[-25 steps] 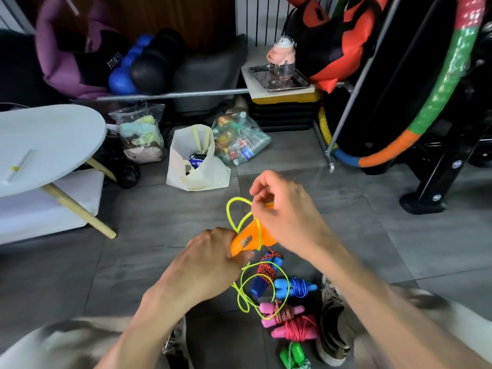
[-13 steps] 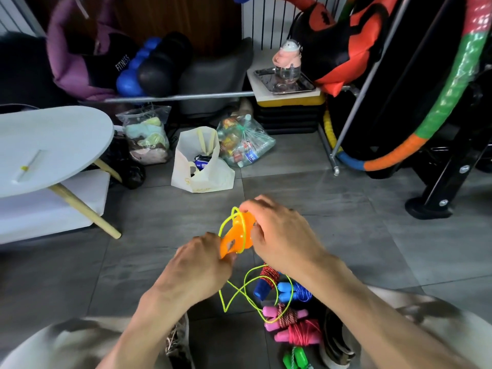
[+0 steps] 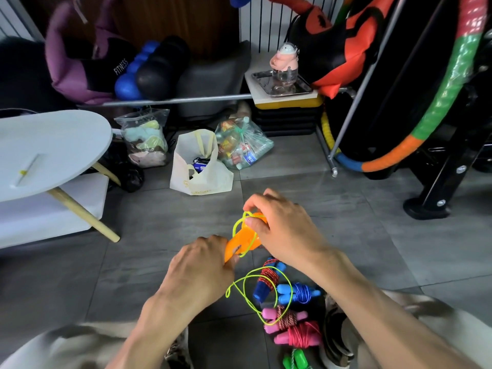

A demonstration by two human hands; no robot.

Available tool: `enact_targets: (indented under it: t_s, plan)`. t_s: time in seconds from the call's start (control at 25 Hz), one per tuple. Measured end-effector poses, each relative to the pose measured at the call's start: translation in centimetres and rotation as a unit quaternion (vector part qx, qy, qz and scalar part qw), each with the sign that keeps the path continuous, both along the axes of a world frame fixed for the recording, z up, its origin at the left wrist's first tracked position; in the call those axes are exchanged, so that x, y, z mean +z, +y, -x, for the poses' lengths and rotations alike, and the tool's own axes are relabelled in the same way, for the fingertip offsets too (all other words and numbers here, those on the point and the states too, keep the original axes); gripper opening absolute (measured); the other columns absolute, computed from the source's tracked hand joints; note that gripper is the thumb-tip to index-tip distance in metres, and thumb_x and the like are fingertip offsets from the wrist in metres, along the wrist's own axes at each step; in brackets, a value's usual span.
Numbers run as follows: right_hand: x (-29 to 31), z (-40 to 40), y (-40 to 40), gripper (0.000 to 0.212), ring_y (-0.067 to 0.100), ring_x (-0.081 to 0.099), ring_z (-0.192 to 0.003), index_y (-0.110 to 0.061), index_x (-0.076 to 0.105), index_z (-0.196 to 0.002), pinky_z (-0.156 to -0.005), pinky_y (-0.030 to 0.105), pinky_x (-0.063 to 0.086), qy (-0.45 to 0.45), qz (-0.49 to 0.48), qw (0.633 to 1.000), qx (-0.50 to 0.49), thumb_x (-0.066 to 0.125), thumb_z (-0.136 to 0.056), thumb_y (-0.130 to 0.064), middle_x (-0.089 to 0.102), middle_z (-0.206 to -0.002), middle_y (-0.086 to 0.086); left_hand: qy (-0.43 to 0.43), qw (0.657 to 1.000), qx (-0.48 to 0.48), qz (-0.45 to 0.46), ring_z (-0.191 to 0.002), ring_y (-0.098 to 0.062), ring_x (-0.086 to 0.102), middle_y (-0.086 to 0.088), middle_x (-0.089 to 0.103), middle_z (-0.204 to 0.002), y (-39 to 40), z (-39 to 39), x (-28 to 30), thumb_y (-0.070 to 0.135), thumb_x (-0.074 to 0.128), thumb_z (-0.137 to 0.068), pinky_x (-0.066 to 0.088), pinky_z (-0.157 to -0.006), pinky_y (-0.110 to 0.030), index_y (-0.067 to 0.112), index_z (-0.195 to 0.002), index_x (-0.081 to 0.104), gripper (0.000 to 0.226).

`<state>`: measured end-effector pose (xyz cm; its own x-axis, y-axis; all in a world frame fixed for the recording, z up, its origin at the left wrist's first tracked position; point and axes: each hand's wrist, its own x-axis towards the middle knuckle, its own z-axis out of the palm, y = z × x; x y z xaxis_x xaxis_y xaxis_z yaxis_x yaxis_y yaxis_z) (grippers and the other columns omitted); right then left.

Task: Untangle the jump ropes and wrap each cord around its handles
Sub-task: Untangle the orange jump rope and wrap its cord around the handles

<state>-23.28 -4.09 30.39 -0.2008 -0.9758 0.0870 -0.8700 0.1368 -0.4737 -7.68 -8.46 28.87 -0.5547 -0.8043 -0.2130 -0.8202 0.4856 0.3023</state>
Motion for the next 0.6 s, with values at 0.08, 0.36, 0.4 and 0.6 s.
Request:
enact_targets:
  t_s: [0.08, 0.36, 0.4, 0.6]
  plan:
    - [0.5, 0.0, 0.1, 0.014, 0.017, 0.060, -0.087, -0.026, 0.059, -0.106, -0.072, 0.034, 0.044, -0.006, 0.046, 0.999, 0.003, 0.059, -0.093, -0.032, 0.051, -0.098, -0.012, 0.032, 0.998, 0.022, -0.039, -0.076, -0.026, 0.058, 0.002, 0.054, -0.070, -0.2, 0.0, 0.0, 0.047, 0.053, -0.093, 0.041, -0.064, -0.030, 0.023, -0.072, 0.046, 0.032]
    - [0.0, -0.8, 0.3, 0.016, 0.027, 0.060, -0.094, -0.014, 0.042, -0.111, -0.068, 0.032, 0.039, 0.106, 0.029, 0.992, -0.058, 0.042, -0.095, -0.013, 0.060, -0.103, 0.005, 0.041, 0.997, 0.031, -0.062, -0.065, -0.021, 0.053, 0.005, 0.049, -0.064, 0.1, 0.3, 0.0, 0.046, 0.056, -0.092, 0.037, -0.059, -0.028, 0.022, -0.067, 0.045, 0.036]
    - [0.4, -0.4, 0.3, 0.017, 0.027, 0.061, -0.095, -0.013, 0.040, -0.114, -0.069, 0.033, 0.040, 0.095, 0.029, 0.991, -0.088, 0.041, -0.097, -0.014, 0.059, -0.104, 0.005, 0.070, 0.994, 0.038, -0.080, -0.057, -0.018, 0.047, 0.005, 0.046, -0.058, 0.0, 0.3, 0.3, 0.042, 0.057, -0.092, 0.034, -0.054, -0.027, 0.019, -0.065, 0.044, 0.038]
    - [2.0, 4.4, 1.0, 0.022, 0.034, 0.062, -0.099, -0.018, 0.049, -0.110, -0.070, 0.034, 0.035, 0.041, -0.079, 0.968, -0.233, 0.053, -0.090, -0.025, 0.066, -0.104, 0.005, 0.355, 0.882, 0.137, -0.277, -0.042, -0.011, 0.032, -0.003, 0.043, -0.053, -1.0, -0.3, 2.9, 0.026, 0.059, -0.095, 0.026, -0.040, -0.018, 0.004, -0.088, 0.068, 0.024]
